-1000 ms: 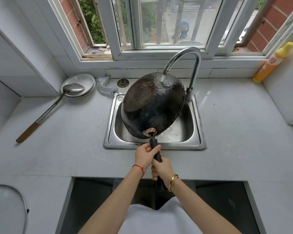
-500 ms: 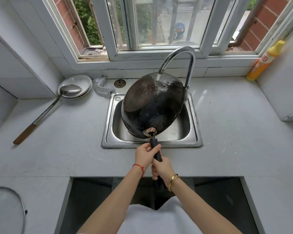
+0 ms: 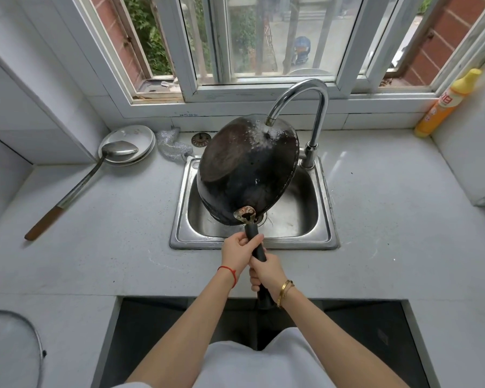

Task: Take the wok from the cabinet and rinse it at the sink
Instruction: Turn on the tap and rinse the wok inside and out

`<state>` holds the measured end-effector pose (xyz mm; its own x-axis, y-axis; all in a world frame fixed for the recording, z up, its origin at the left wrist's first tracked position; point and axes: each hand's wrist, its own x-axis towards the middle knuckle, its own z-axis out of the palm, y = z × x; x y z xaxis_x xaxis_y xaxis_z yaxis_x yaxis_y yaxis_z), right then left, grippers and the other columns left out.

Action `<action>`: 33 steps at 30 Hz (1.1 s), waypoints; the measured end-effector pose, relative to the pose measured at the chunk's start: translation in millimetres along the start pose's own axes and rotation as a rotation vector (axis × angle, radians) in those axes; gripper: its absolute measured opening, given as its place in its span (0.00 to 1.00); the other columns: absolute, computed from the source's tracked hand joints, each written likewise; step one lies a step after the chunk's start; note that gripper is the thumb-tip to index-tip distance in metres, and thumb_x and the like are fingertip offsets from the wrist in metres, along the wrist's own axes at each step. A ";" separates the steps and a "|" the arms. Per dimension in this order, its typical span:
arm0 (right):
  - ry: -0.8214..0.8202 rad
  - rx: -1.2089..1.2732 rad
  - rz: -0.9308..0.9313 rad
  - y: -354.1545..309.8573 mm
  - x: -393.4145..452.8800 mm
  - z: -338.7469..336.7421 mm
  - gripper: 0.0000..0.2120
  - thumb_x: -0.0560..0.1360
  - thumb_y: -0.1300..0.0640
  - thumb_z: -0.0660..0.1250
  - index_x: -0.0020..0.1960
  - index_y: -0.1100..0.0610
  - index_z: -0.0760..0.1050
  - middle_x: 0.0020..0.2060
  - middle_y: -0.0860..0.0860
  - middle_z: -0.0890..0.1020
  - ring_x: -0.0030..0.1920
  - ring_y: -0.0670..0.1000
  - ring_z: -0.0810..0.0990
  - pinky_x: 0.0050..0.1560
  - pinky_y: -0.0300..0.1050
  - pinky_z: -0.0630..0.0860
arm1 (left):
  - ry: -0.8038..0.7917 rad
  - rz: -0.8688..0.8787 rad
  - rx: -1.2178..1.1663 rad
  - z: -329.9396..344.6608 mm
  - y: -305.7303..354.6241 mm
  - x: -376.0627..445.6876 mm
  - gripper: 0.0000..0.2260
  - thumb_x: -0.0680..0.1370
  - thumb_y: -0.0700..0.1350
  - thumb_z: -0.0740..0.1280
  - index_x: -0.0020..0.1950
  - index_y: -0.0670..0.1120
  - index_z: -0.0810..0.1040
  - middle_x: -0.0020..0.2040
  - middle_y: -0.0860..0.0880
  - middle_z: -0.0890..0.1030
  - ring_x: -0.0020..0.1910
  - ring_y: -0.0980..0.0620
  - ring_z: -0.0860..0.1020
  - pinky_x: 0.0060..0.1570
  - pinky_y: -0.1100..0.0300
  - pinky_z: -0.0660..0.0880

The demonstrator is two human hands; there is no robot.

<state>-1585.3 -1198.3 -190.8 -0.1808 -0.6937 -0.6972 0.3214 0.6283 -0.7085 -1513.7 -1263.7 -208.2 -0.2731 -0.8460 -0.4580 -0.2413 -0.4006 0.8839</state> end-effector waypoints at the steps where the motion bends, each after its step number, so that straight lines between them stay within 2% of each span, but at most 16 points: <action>1: -0.001 0.000 0.000 -0.7 1.1 -0.2 0.12 0.80 0.54 0.63 0.40 0.58 0.69 0.24 0.51 0.67 0.21 0.47 0.66 0.23 0.38 0.67 | -0.002 -0.005 -0.008 -0.1 0.3 0.8 0.14 0.73 0.50 0.74 0.51 0.42 0.81 0.44 0.43 0.86 0.48 0.46 0.85 0.56 0.47 0.80; 7: -0.011 0.001 -0.004 -1.8 7.6 -1.0 0.10 0.80 0.54 0.63 0.42 0.58 0.69 0.24 0.51 0.67 0.22 0.47 0.65 0.23 0.37 0.67 | -0.008 -0.017 -0.059 0.9 1.8 4.5 0.13 0.75 0.47 0.73 0.53 0.40 0.80 0.44 0.44 0.86 0.46 0.48 0.85 0.54 0.52 0.81; 15: -0.016 0.001 -0.003 -6.8 13.3 -10.3 0.11 0.80 0.55 0.63 0.40 0.58 0.69 0.24 0.51 0.67 0.22 0.47 0.66 0.23 0.38 0.67 | -0.017 -0.015 -0.059 9.0 6.1 10.9 0.11 0.74 0.47 0.74 0.53 0.43 0.80 0.44 0.45 0.86 0.46 0.49 0.86 0.55 0.49 0.81; 19: -0.011 0.001 -0.012 -9.1 17.0 -13.9 0.11 0.80 0.56 0.63 0.41 0.58 0.69 0.24 0.51 0.67 0.22 0.48 0.66 0.23 0.38 0.67 | -0.009 -0.006 -0.019 10.9 6.3 16.4 0.11 0.72 0.50 0.75 0.50 0.47 0.81 0.45 0.44 0.86 0.48 0.46 0.85 0.55 0.45 0.81; 23: -0.010 0.005 -0.017 -10.1 20.5 -14.5 0.11 0.79 0.55 0.64 0.41 0.59 0.69 0.24 0.52 0.67 0.22 0.48 0.65 0.24 0.39 0.66 | -0.013 -0.002 -0.048 12.1 8.6 18.4 0.08 0.73 0.49 0.75 0.48 0.48 0.81 0.45 0.43 0.86 0.49 0.45 0.85 0.55 0.45 0.80; 33: -0.002 0.010 0.003 -0.2 14.7 -7.2 0.13 0.80 0.54 0.63 0.39 0.60 0.69 0.24 0.52 0.67 0.22 0.48 0.65 0.23 0.38 0.66 | -0.002 0.007 -0.024 6.5 -1.0 9.7 0.09 0.74 0.49 0.74 0.48 0.45 0.81 0.44 0.43 0.86 0.47 0.47 0.85 0.54 0.47 0.81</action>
<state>-1594.7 -1206.1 -201.7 -0.1782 -0.6922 -0.6994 0.3316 0.6270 -0.7049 -1522.1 -1269.3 -214.2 -0.2767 -0.8482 -0.4517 -0.2166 -0.4029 0.8892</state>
